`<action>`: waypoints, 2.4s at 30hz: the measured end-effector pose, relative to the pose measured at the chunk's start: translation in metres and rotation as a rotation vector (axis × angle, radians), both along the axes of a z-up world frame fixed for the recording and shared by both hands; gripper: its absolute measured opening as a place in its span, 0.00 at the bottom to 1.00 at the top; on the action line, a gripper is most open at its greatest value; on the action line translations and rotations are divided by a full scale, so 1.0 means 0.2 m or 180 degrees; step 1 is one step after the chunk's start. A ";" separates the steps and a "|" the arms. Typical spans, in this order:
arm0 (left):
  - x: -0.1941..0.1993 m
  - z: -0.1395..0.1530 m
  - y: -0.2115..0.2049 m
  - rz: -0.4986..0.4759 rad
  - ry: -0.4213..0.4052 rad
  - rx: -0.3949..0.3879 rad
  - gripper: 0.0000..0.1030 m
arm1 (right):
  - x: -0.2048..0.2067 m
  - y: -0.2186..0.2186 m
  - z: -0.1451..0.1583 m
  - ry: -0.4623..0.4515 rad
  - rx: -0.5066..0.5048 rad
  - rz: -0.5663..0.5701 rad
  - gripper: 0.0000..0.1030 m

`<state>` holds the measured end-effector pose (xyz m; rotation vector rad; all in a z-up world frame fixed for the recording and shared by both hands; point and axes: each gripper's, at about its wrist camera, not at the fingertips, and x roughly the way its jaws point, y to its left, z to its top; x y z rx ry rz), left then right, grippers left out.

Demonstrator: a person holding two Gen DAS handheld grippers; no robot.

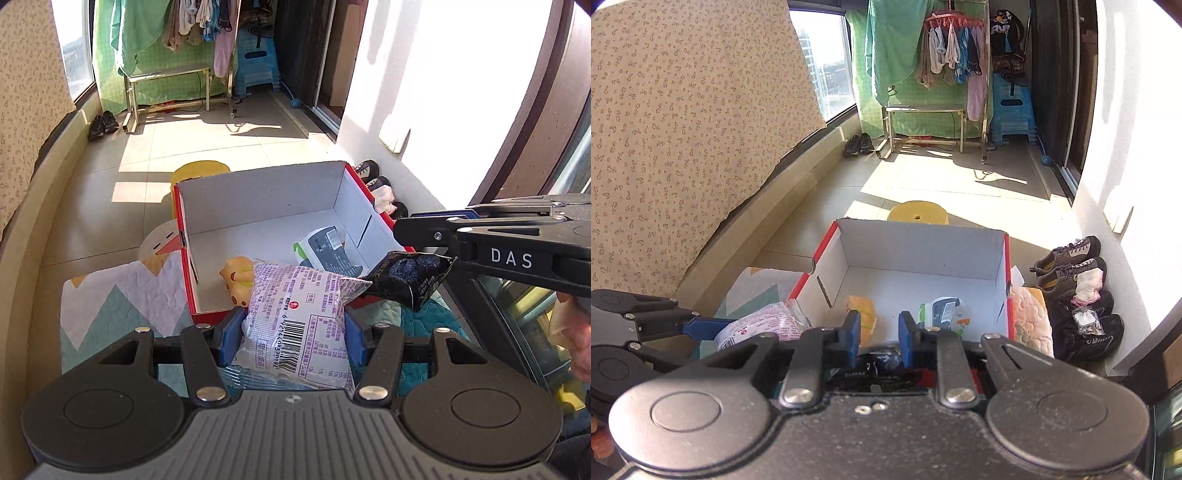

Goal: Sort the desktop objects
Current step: 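Hold the snack bag in the left gripper while the right grasps the black snack packet, then carry the snack bag and black packet with both grippers over the shoebox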

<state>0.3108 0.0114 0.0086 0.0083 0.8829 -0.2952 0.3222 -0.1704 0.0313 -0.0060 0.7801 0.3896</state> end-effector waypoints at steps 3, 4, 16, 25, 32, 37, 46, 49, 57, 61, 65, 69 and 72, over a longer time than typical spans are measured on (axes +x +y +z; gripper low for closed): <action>0.07 -0.01 -0.01 0.0001 0.0009 0.0010 0.53 | 0.08 0.01 0.00 0.0007 0.0030 -0.0018 0.08; 0.10 -0.02 -0.01 0.0003 0.0017 0.0026 0.53 | 0.11 0.02 -0.01 0.0008 -0.0006 -0.0017 0.08; 0.13 -0.17 0.02 0.0060 0.0150 0.0048 0.53 | 0.07 -0.15 -0.24 0.0342 -0.0158 -0.0149 0.21; 0.09 -0.21 0.00 -0.0005 0.0162 0.0047 0.53 | -0.01 -0.24 -0.43 0.0591 -0.0170 -0.0269 0.29; 0.09 -0.25 -0.01 -0.0031 0.0219 -0.0008 0.53 | 0.02 -0.27 -0.57 0.0702 -0.0143 -0.0277 0.49; 0.10 -0.29 -0.01 -0.0042 0.0270 -0.0029 0.53 | 0.04 -0.27 -0.66 0.0723 -0.0209 -0.0114 0.69; 0.12 -0.33 -0.03 -0.0080 0.0285 -0.0036 0.53 | 0.13 -0.29 -0.82 0.0917 -0.0258 0.0064 0.73; 0.13 -0.35 -0.04 -0.0090 0.0301 -0.0028 0.53 | 0.15 -0.27 -0.86 0.0920 -0.0423 0.0125 0.74; 0.14 -0.38 -0.04 -0.0106 0.0312 -0.0019 0.53 | 0.17 -0.26 -0.93 0.0960 -0.0475 0.0152 0.71; 0.14 -0.38 -0.05 -0.0104 0.0310 -0.0016 0.52 | 0.16 -0.26 -0.91 0.0949 -0.0458 0.0136 0.56; 0.14 -0.38 -0.04 -0.0067 0.0316 -0.0031 0.51 | 0.14 -0.26 -0.88 0.0949 -0.0493 0.0124 0.51; 0.13 -0.37 -0.04 -0.0036 0.0315 -0.0044 0.51 | 0.10 -0.25 -0.82 0.0923 -0.0482 0.0132 0.51; 0.12 -0.34 -0.04 -0.0013 0.0314 -0.0059 0.51 | 0.06 -0.23 -0.75 0.0872 -0.0478 0.0152 0.51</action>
